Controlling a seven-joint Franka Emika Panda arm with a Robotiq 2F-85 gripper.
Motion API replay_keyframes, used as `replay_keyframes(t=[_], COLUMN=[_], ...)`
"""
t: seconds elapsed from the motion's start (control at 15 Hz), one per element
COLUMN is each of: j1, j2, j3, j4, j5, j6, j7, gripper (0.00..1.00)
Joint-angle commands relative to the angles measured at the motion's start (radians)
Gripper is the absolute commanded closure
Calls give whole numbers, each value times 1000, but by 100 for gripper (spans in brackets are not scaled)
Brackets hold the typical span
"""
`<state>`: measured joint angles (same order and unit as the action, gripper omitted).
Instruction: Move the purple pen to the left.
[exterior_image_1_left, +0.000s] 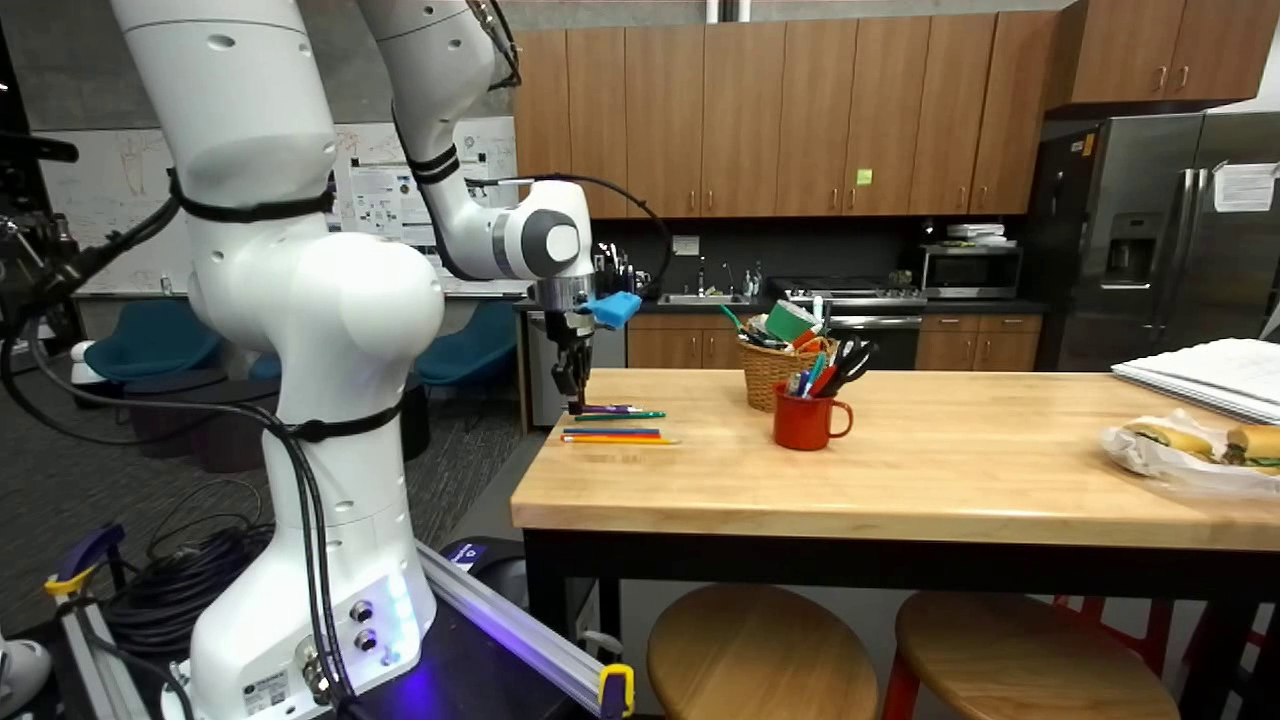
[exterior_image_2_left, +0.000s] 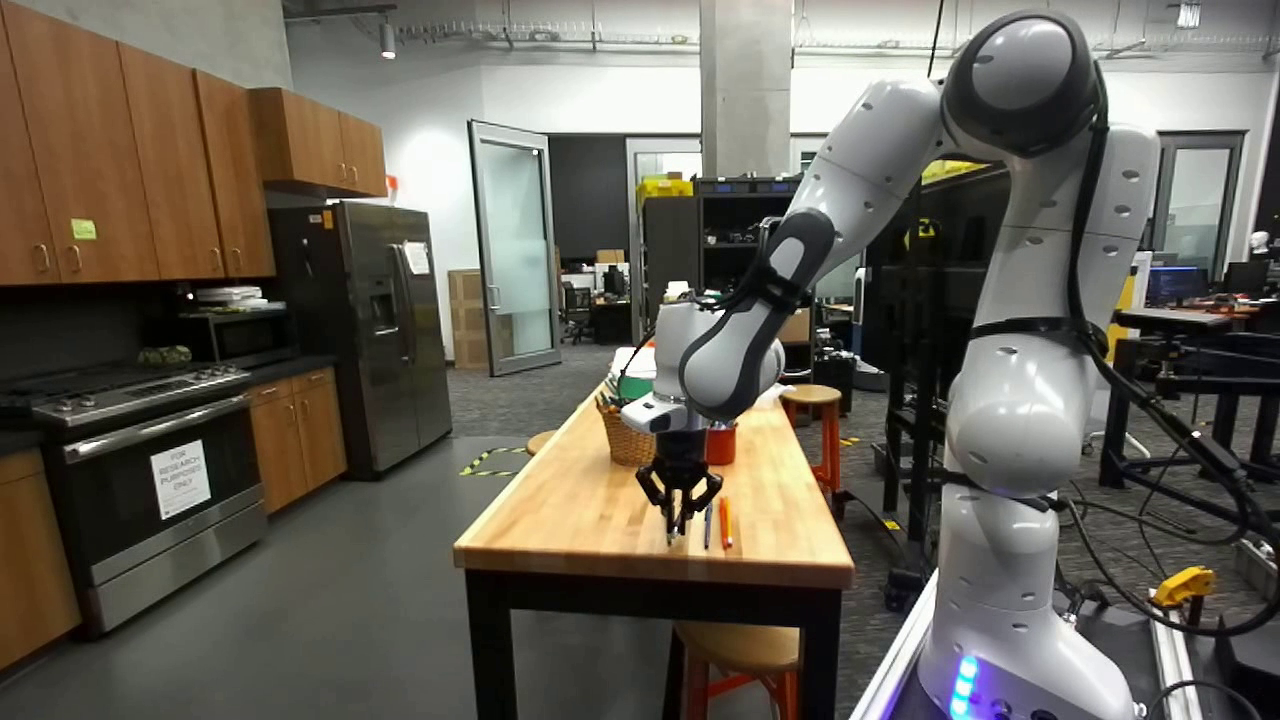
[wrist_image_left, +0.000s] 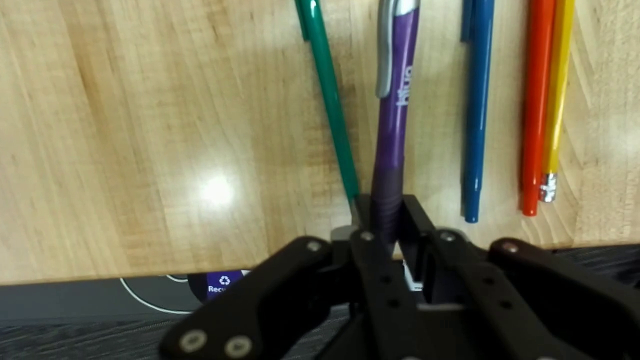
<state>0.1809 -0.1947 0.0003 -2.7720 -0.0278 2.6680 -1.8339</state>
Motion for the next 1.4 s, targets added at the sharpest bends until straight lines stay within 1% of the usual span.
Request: replay_keyframes(t=[0.0,1.33], j1=[3,-17], j2=[5,-1], j3=[-9,-4], j4=[1,1], j5=[25,1], j6=[1,-45], j7=[-37,-23], gripper=[96,96])
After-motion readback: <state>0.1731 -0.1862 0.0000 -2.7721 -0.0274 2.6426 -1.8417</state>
